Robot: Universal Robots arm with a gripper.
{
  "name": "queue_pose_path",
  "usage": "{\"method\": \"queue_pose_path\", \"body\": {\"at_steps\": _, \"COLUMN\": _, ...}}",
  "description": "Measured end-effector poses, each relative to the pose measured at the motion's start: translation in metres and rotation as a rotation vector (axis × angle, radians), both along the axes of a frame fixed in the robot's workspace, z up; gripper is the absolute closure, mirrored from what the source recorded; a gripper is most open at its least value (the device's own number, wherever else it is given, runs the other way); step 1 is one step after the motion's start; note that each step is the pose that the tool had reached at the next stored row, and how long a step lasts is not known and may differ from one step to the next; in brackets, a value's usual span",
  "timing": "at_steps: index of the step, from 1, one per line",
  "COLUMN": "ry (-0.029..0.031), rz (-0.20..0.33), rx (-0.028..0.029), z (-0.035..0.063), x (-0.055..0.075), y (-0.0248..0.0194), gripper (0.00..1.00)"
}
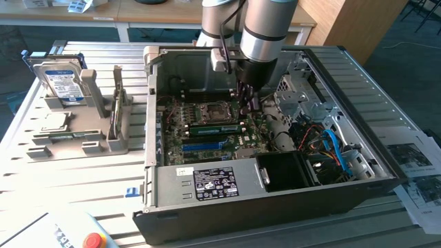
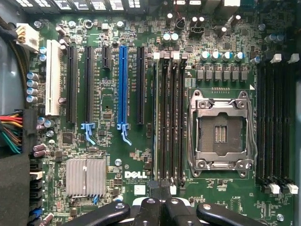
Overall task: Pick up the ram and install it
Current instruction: 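Press down the ram until it locks into place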
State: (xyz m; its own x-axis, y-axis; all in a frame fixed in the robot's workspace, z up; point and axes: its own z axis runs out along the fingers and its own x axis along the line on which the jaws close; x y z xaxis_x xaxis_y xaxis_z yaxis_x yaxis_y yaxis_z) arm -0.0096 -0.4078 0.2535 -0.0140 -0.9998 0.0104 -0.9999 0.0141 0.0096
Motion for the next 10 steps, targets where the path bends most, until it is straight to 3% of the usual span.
{"method": "queue_pose_path", "body": {"at_steps": 10, "ry": 0.0, "rz": 0.0, "rx": 0.0, "z": -0.0076, "x": 0.0, "y": 0.0, "gripper": 0.9}}
